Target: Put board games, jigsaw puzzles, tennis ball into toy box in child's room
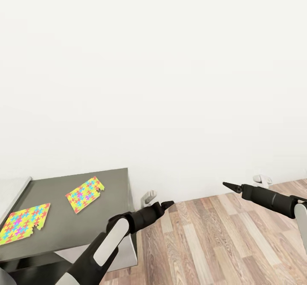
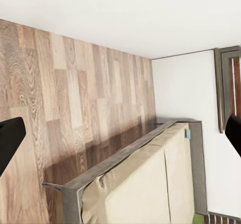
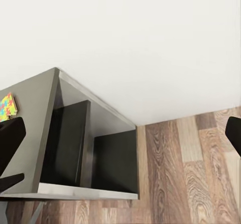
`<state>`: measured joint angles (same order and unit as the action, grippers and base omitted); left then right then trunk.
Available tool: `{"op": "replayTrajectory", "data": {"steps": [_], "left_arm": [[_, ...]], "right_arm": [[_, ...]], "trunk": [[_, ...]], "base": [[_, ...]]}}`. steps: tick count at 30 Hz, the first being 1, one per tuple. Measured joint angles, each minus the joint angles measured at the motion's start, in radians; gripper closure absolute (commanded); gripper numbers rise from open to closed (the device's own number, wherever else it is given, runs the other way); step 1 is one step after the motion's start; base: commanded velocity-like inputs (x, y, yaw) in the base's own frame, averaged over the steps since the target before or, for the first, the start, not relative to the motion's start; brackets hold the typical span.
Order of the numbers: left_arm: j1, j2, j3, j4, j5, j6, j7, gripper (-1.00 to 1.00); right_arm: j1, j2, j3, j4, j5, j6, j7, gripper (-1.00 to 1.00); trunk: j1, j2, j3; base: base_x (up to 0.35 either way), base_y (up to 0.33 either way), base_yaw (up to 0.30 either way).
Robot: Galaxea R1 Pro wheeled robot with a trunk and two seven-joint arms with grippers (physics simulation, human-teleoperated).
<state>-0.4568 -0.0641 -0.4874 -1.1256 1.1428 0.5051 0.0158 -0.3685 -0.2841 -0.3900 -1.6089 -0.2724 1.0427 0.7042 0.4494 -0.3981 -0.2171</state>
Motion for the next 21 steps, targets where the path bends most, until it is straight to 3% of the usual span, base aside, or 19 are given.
{"op": "replayTrajectory", "data": {"steps": [21], "left_arm": [[0.002, 0.000, -0.001, 0.000, -0.006, -0.007, 0.000, -1.00]], "right_arm": [[-0.002, -0.002, 0.000, 0.000, 0.000, 0.000, 0.000, -1.00]], "trunk": [[0.000, 0.000, 0.030]], "base": [[0.000, 0.000, -0.117]]}}
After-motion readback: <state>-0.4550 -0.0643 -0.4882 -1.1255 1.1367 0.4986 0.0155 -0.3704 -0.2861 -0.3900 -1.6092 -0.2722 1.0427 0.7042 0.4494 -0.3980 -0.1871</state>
